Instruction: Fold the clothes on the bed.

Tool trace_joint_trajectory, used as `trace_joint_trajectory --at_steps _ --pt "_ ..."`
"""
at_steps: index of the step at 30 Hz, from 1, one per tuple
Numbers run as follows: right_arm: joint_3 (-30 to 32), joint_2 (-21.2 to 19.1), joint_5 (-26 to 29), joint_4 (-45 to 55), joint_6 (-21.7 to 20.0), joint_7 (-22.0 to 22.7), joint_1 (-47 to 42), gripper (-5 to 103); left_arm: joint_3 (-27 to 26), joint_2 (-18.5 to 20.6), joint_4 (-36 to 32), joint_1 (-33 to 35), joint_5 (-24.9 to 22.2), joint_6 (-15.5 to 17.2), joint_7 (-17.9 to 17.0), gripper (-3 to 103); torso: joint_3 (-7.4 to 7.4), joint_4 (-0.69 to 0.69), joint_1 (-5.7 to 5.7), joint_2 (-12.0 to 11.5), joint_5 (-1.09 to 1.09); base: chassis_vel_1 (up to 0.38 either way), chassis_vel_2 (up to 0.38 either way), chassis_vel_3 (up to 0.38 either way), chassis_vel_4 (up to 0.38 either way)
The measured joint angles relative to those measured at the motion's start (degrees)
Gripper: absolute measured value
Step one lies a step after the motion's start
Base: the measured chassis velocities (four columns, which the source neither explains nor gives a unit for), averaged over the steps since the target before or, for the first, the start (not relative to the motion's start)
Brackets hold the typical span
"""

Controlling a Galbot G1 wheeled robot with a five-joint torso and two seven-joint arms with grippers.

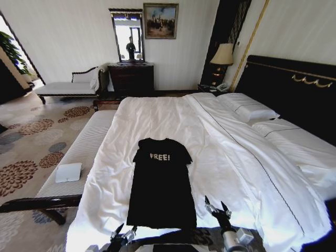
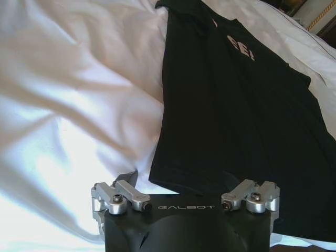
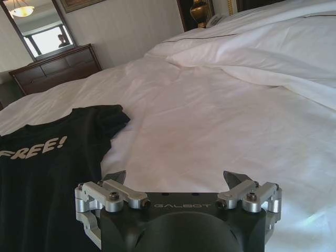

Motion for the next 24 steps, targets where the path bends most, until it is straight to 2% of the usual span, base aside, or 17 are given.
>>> trace_joint_trajectory --at_steps 1,3,7,9,13,15,18,20,24 --pt "0.0 0.0 0.0 0.0 0.0 0.0 0.0 100 0.3 -0.1 0.3 -0.4 0.0 0.2 -0.2 84 0.0 0.0 0.0 0.0 0.0 0.0 0.0 0.0 0.0" --pt "0.1 0.0 0.1 0.0 0.0 0.0 0.0 100 0.5 -0.2 0.4 -0.7 0.0 0.4 -0.3 84 0.0 0.0 0.0 0.0 0.0 0.0 0.0 0.0 0.0" --pt "0.1 -0.1 0.2 -0.1 0.0 0.0 0.0 100 0.8 -0.1 1.2 -1.4 0.7 0.5 -0.4 62 0.0 0.0 0.0 0.0 0.0 0.0 0.0 0.0 0.0" --pt "0.1 -0.1 0.2 -0.1 0.0 0.0 0.0 100 0.7 -0.1 1.2 -1.4 0.7 0.5 -0.4 62 0.0 0.0 0.0 0.0 0.0 0.0 0.0 0.0 0.0" --pt "0.1 -0.2 0.2 -0.4 0.1 0.1 0.1 100 0.6 0.0 1.8 -2.0 0.8 0.2 -0.5 39 0.0 0.0 0.0 0.0 0.0 0.0 0.0 0.0 0.0" --pt "0.1 -0.2 0.2 -0.4 0.1 0.1 0.1 100 0.6 0.0 1.8 -2.1 0.8 0.2 -0.5 39 0.0 0.0 0.0 0.0 0.0 0.0 0.0 0.0 0.0" --pt "0.1 -0.2 0.4 -0.4 0.1 0.1 0.1 100 0.6 -0.4 1.9 -2.4 0.6 0.2 -0.6 23 0.0 0.0 0.0 0.0 0.0 0.0 0.0 0.0 0.0" --pt "0.1 -0.2 0.4 -0.4 0.1 0.1 0.1 100 0.6 -0.4 1.9 -2.4 0.6 0.2 -0.6 23 0.0 0.0 0.0 0.0 0.0 0.0 0.0 0.0 0.0" --pt "0.2 -0.2 0.6 -0.4 0.1 0.2 0.0 100 0.5 -0.7 1.9 -2.5 0.5 -0.2 -0.7 3 0.0 0.0 0.0 0.0 0.0 0.0 0.0 0.0 0.0"
